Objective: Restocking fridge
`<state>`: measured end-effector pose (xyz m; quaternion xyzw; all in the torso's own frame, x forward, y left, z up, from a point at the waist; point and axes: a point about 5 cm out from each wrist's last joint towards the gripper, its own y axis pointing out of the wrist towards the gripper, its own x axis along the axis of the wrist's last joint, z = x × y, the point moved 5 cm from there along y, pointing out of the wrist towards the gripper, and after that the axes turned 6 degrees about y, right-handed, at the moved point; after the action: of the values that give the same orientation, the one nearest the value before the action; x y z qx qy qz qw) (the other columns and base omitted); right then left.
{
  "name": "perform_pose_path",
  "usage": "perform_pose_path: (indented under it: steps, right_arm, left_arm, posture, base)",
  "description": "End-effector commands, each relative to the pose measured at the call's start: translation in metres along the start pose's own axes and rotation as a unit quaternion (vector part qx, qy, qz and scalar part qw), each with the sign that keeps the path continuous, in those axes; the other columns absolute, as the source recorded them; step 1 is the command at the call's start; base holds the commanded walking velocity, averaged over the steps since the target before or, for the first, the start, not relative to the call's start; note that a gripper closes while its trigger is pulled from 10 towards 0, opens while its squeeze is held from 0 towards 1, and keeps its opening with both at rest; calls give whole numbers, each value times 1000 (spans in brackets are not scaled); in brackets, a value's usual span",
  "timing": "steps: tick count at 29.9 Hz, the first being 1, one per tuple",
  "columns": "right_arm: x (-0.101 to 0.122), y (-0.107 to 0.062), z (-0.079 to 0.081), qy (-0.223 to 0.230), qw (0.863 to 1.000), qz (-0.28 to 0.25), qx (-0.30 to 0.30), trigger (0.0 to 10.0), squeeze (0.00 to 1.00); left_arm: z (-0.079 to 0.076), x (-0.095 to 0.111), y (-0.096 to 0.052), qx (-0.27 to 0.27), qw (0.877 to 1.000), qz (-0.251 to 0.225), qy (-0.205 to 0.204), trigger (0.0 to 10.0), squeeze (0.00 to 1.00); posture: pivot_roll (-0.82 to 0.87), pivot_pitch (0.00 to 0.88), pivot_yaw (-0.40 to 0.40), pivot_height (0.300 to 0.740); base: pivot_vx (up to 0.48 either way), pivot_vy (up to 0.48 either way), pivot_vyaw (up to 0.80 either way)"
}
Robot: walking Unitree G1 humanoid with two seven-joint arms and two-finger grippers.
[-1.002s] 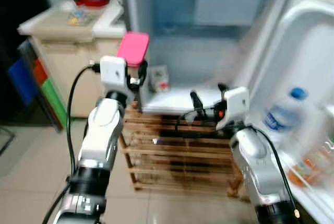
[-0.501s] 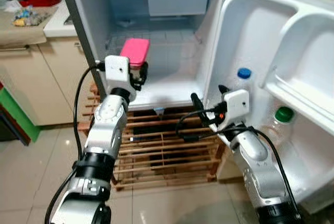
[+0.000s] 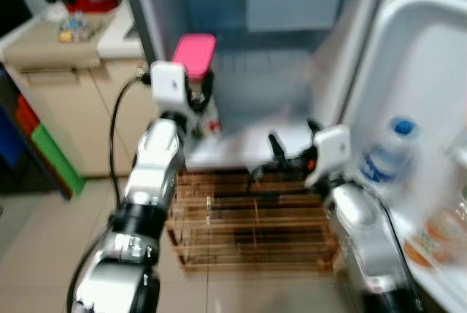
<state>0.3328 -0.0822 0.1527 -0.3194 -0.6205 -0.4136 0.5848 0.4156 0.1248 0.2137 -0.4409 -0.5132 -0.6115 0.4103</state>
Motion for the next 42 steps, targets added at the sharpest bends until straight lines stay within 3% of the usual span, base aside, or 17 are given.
perform_pose_path:
  steps: [1,8,15,21,27,35,42]
  right_arm:
    - [5,-5,2,7,1000,0,19,10000,39]
    - [3,-5,5,9,999,11,32,10000,39]
    - [1,-6,8,9,999,16,35,10000,39]
    - [1,-10,13,9,999,14,30,10000,39]
    - [1,-18,17,16,1000,14,20,10000,39]
    - [-1,-28,23,21,999,22,14,10000,35]
    - [0,-34,29,20,999,29,18,10000,35]
  left_arm:
    - [-5,9,-2,3,1000,-21,0,10000,0]
    - [-7,4,6,-5,1000,-5,20,10000,0]
    - [-4,1,23,6,1000,19,9,10000,0]
    - [-22,10,39,-2,1000,20,6,10000,0]
    - [-28,10,47,10,999,34,-14,10000,0]
    - [-33,22,52,25,1000,15,-13,10000,0]
    - [-28,37,57,42,999,-7,-11,10000,0]
  posture:
    - [-169,0,43,740]
    - [-169,0,42,740]
    - [-174,0,53,740]
    - [-198,0,84,740]
    - [-209,0,105,740]
    - [-224,29,126,740]
    - [-230,52,128,740]
  base:
    - [0,0,0]
    - [0,0,0]
    - [0,0,0]
    - [0,0,0]
    - [0,-144,0]
    - [236,-393,0]
    - [151,-130,0]
